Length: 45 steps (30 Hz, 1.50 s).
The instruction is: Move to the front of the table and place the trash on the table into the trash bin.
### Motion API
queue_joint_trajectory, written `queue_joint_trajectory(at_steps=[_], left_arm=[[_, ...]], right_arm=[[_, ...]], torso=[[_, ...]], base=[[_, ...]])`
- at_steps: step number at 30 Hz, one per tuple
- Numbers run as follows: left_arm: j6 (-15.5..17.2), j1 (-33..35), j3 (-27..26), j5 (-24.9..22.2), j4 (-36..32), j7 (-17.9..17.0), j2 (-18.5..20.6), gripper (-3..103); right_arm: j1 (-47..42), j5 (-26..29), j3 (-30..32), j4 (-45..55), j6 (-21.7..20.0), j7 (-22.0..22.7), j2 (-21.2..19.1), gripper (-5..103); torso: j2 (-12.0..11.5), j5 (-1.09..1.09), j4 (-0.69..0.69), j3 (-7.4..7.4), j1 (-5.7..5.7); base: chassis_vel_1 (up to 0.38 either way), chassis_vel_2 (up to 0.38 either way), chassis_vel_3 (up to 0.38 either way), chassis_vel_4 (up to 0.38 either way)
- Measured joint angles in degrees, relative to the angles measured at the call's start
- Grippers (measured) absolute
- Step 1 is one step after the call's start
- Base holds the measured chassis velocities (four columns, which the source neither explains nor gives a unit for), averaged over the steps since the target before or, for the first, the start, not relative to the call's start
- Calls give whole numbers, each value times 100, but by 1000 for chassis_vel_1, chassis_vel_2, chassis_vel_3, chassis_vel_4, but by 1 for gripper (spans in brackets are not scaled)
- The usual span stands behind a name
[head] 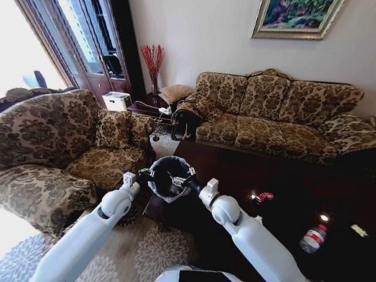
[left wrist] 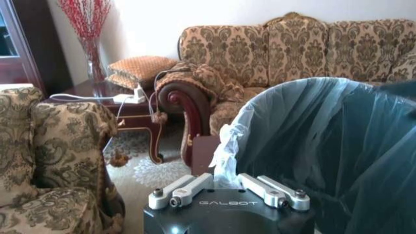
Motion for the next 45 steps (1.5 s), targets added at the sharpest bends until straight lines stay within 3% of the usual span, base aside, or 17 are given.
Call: queue_joint_trajectory(at_steps=[1,9,15,16,17,19,21,22,23,27,29,33,39,43,45], left_arm=[[-7,21,-23,5,0,10,6,1],[-33,154,-120,28,-2,49,24,1],[-92,225,-299,88,46,63,-26,1],[-104,248,-370,106,63,68,-43,1],[-104,248,-370,106,63,68,-43,1],[-144,476,-705,180,21,106,-107,1],[-184,676,-916,230,-64,103,-159,1],[-215,852,-1079,259,-154,75,-213,1],[-222,925,-1142,265,-195,59,-241,1],[-223,966,-1179,270,-246,48,-288,1],[-236,960,-1185,283,-257,51,-371,1],[-344,980,-1242,373,-243,71,-510,1],[-466,987,-1279,507,-209,166,-686,1],[-516,986,-1253,531,-199,250,-762,1],[-627,994,-1241,468,-165,405,-645,1]], right_arm=[[3,30,0,59,4,-11,-9,98],[-82,111,165,433,15,-3,-79,100],[-782,-41,1226,758,35,114,-325,100],[-1140,-234,1666,785,94,123,-369,100],[-1140,-234,1666,785,94,123,-369,100],[-1804,-522,2175,814,129,306,-371,100],[-1953,-556,2267,761,154,416,-343,100],[-2229,-646,2454,670,236,505,-266,100],[-2537,-746,2650,595,354,542,-189,100],[-3125,-934,3169,367,681,580,40,100],[-3519,-1069,3574,141,983,592,242,100],[-4095,-1113,4073,-11,1359,595,399,100],[-4608,-1099,4247,-52,1535,727,509,100],[-4769,-1179,4292,-271,1658,1095,874,100],[-4853,-1241,4468,-483,1695,1276,1521,100]], torso=[[0,0,0,0,0],[0,0,1,0,0],[0,0,1,0,0],[0,2,0,0,0],[0,2,0,0,0],[0,1,-14,0,0],[0,-1,-8,0,0],[0,7,6,-1,-1],[0,3,7,-1,-1],[1,-1,4,-1,-2],[0,0,-6,-1,-2],[0,2,1,-1,-1],[1,-1,1,-1,0],[1,1,1,-1,-1],[0,0,-1,0,1]], base=[[0,0,0,0],[0,0,0,0],[0,0,0,0],[0,0,0,0],[0,0,0,0],[0,0,0,0],[0,0,0,0],[0,0,0,0],[55,9,55,49],[14,2,14,12],[0,0,0,0],[0,0,0,0],[0,0,0,0],[0,0,0,0],[0,0,0,0]])
